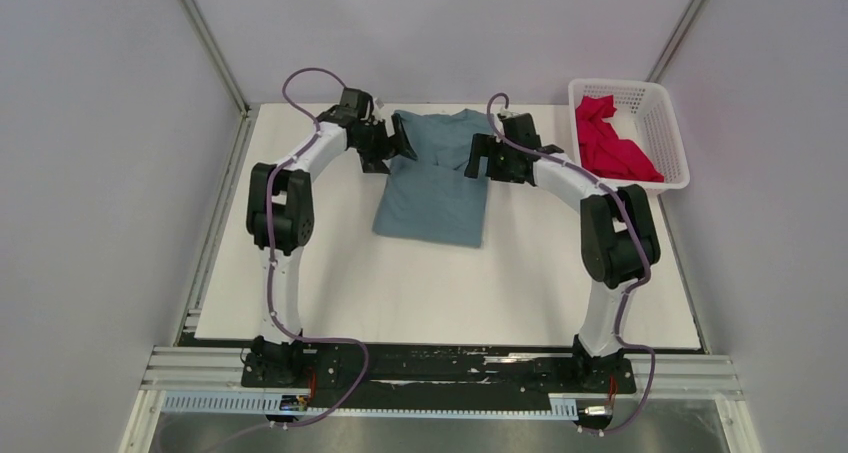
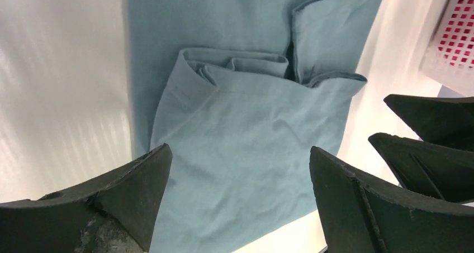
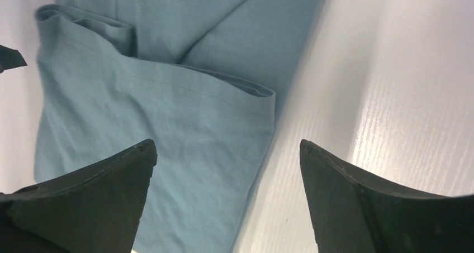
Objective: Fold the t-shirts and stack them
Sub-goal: Fold the folded rectangular tshirt in 1/3 of the way, then grab one side of the 2/3 rectangular tshirt with both arms
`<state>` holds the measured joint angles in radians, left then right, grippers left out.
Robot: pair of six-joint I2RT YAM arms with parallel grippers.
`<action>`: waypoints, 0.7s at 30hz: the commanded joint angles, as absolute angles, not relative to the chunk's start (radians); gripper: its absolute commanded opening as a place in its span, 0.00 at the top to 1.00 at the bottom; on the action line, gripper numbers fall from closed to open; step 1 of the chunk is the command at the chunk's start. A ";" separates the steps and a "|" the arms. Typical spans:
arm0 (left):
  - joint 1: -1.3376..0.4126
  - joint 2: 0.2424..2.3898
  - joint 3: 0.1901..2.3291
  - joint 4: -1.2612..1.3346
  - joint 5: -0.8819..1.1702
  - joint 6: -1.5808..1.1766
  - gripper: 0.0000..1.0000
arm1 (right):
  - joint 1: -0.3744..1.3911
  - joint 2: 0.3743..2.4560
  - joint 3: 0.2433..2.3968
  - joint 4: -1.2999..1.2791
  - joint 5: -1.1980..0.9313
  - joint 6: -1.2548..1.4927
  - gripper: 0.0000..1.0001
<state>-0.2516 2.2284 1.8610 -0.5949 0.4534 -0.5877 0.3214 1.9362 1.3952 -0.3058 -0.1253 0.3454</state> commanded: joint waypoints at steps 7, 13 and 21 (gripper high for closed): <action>-0.243 1.782 1.433 -0.536 0.322 -0.563 0.00 | 0.404 1.686 1.166 -0.316 -0.203 0.349 0.00; -0.243 1.715 1.184 -0.474 0.371 -0.603 0.00 | 0.423 1.625 0.993 -0.303 -0.253 0.465 0.00; -0.242 1.792 1.121 -0.418 0.355 -0.670 0.05 | 0.455 1.649 0.895 -0.225 -0.187 0.583 0.04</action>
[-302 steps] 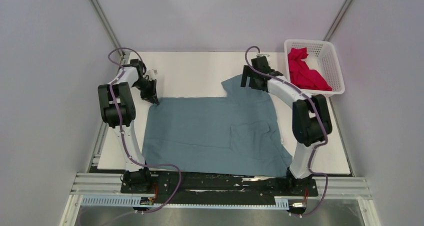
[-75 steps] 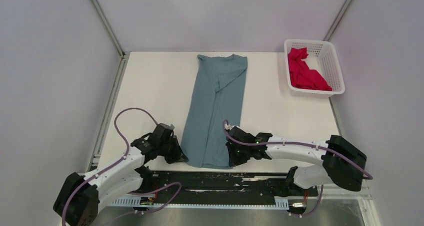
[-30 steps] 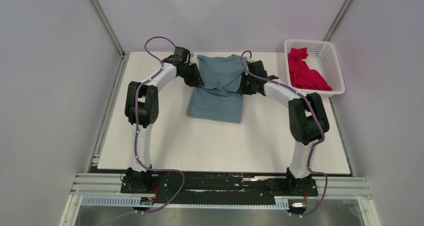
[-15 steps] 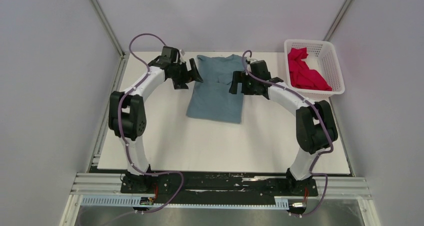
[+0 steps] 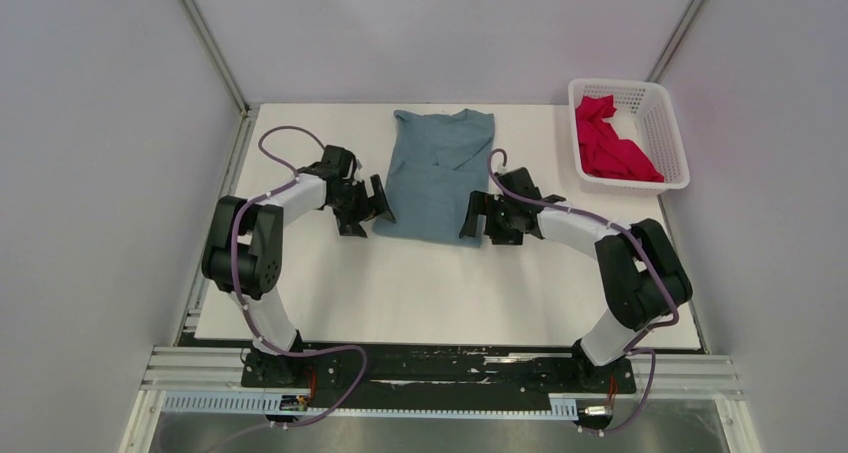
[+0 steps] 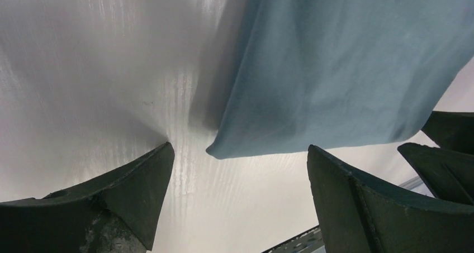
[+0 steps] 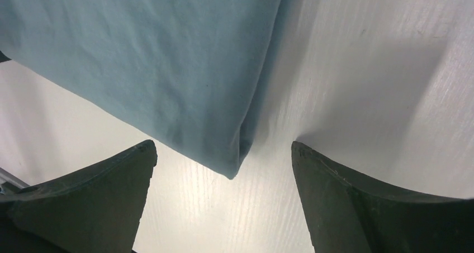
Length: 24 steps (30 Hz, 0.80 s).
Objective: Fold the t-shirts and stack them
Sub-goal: Grab one side of the 2/3 rectangular tshirt with both arms
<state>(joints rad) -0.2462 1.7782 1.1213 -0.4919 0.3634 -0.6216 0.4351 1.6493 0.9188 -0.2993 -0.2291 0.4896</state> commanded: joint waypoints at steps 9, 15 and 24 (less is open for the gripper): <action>-0.243 1.839 1.067 -0.353 0.427 -0.719 0.52 | 0.472 1.678 0.860 -0.197 -0.185 0.631 0.43; -0.243 1.864 1.050 -0.335 0.417 -0.725 0.83 | 0.477 1.688 0.838 -0.158 -0.165 0.648 0.68; -0.245 1.797 0.943 -0.292 0.431 -0.761 1.00 | 0.489 1.627 0.789 -0.191 -0.243 0.616 1.00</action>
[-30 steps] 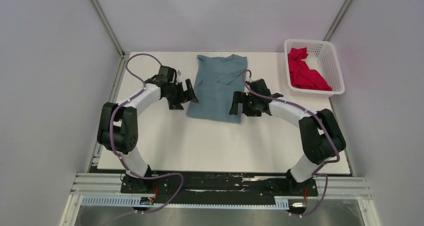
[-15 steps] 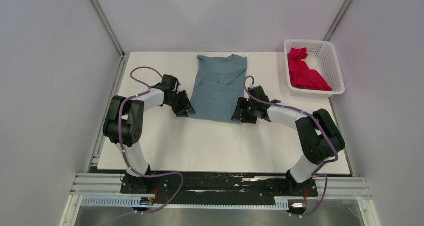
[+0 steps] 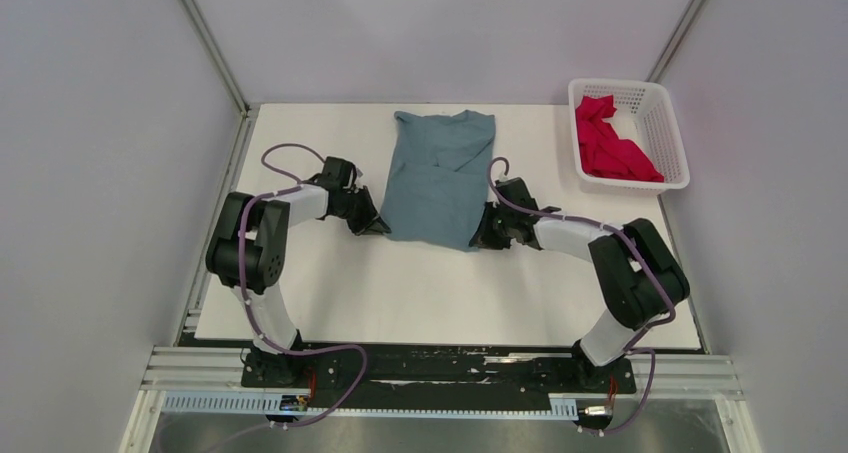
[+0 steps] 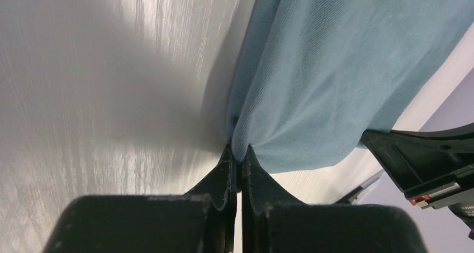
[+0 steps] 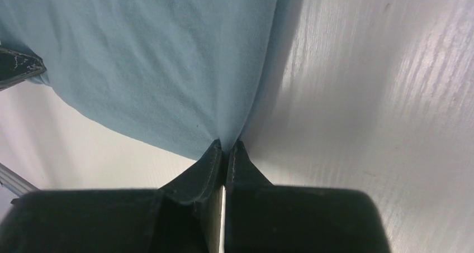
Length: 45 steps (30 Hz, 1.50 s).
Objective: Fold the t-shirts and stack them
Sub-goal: Grab one side of the 2/3 rectangular tshirt with both arms, then fold the long partially folded tshirt into a neat square
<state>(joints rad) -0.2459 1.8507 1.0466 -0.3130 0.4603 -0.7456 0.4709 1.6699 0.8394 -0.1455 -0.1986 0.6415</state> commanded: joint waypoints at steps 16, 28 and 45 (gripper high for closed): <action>-0.478 0.788 0.480 -0.648 0.231 -1.001 1.00 | 0.687 1.159 0.716 -0.805 -0.647 0.506 1.00; -0.498 0.665 0.682 -0.665 0.279 -0.966 1.00 | 0.554 1.141 0.872 -0.940 -0.772 0.404 1.00; -0.353 1.388 1.222 -0.477 0.382 -0.782 1.00 | 0.181 1.504 1.246 -0.966 -0.832 0.238 1.00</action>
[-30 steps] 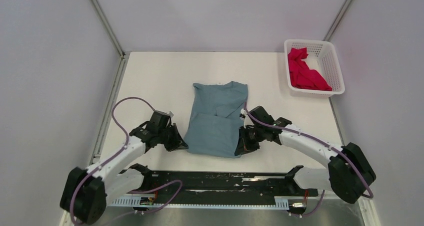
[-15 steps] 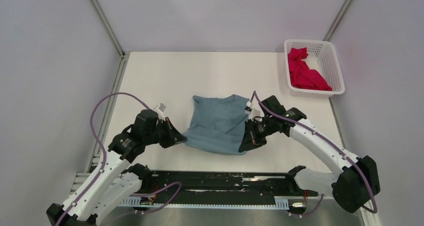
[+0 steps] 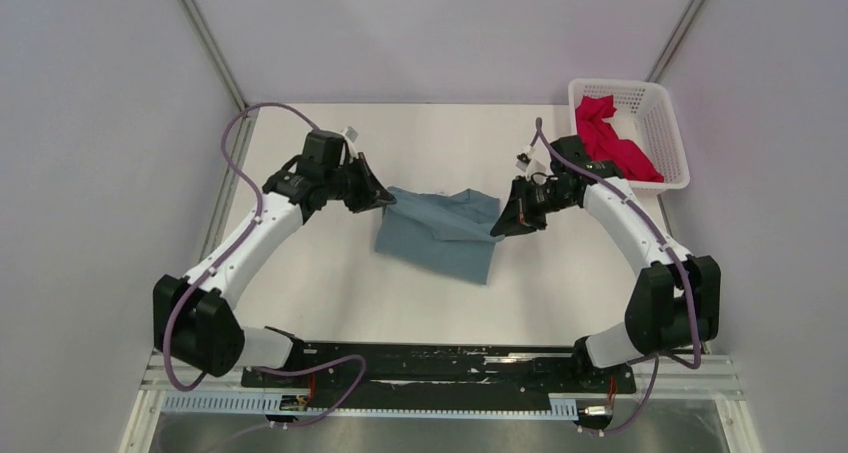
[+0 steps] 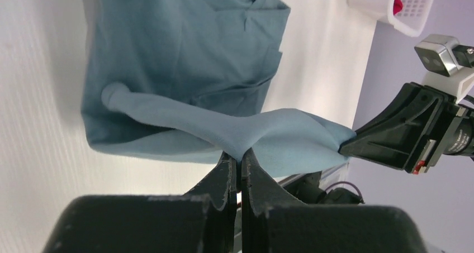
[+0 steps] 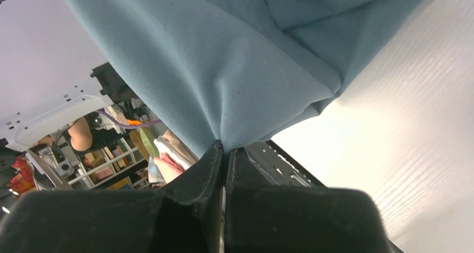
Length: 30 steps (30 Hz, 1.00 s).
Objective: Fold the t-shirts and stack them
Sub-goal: Fold the long partially folded tshirt into a neat square
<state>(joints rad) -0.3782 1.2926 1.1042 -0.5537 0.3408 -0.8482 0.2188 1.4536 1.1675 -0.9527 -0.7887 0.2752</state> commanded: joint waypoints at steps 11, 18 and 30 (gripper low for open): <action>-0.278 1.703 1.476 -0.514 0.448 -0.738 1.00 | 0.101 1.730 1.416 -0.895 -0.818 0.276 1.00; -0.265 1.879 1.609 -0.521 0.451 -0.706 1.00 | 0.088 1.886 1.489 -0.772 -0.755 0.342 0.96; -0.255 2.040 1.835 -0.537 0.455 -0.689 0.01 | 0.056 2.023 1.706 -0.721 -0.508 0.410 0.18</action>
<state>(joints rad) -0.2646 2.0651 1.7245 -0.5373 0.4637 -0.7250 0.0658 2.0502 1.6051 -0.7731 -0.6231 0.3870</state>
